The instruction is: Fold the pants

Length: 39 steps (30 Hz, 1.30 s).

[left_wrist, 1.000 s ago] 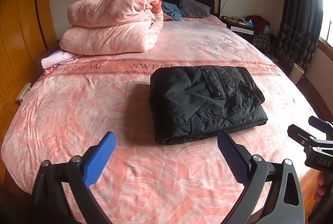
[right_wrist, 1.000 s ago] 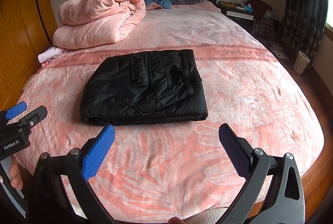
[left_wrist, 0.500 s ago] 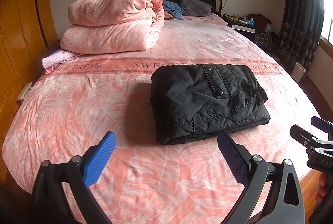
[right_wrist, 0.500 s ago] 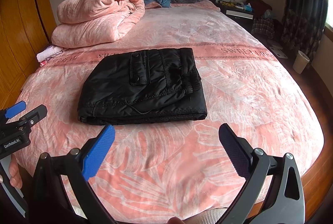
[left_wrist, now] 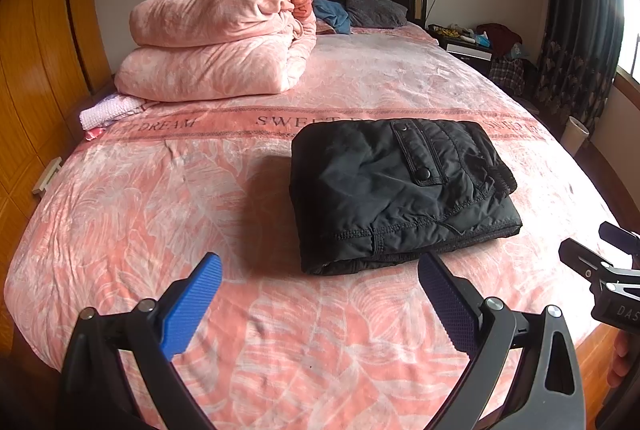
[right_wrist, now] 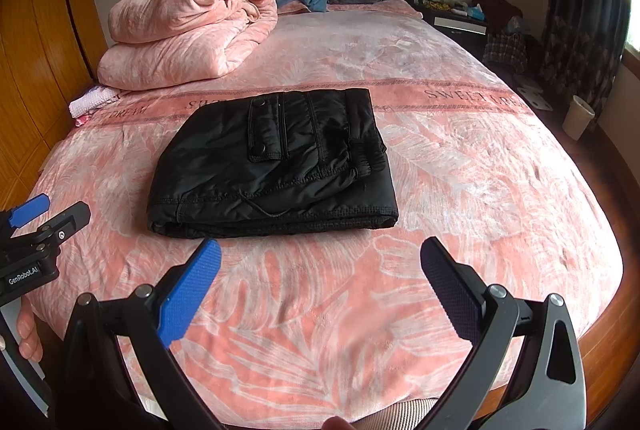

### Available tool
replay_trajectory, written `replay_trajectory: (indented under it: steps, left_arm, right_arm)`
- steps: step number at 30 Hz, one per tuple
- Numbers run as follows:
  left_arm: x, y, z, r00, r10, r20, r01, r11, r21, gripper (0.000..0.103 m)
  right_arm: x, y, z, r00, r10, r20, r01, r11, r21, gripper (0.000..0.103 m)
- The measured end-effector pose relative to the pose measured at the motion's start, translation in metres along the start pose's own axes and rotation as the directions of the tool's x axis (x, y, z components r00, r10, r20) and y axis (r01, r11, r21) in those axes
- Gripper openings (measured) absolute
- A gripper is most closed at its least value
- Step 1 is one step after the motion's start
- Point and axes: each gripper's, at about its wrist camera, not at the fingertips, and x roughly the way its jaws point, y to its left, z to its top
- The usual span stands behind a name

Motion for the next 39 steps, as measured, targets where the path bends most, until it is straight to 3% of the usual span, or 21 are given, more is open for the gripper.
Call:
replay_trajectory:
  steps: [39]
  left_arm:
    - [0.0031,0.0028,0.0021,1.000,-0.009,-0.016,0.009,1.000,0.009,0.099]
  right_arm:
    - [0.0097,-0.0040,-0.0025,1.000,-0.007,-0.029,0.007,1.000,0.009,0.100]
